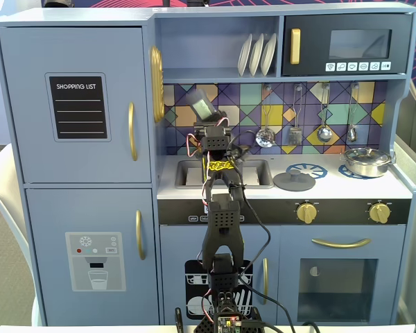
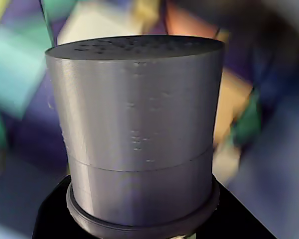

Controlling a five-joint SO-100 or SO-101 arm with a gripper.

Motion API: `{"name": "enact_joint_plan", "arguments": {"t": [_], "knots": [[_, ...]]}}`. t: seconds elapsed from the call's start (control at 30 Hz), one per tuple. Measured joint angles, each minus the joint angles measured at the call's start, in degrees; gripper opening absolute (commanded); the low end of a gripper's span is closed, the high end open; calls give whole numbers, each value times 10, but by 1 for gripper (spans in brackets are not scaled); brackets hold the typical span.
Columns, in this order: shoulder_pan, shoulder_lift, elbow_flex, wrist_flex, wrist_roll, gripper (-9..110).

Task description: Put salt in the gray recipient

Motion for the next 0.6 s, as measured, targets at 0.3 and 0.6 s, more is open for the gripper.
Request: {"name": "enact_joint_plan", "arguments": {"t": [0.3,0.6], "knots": [[16,0,-1,-1,4,0],[10,0,36,4,-10,0]]}}
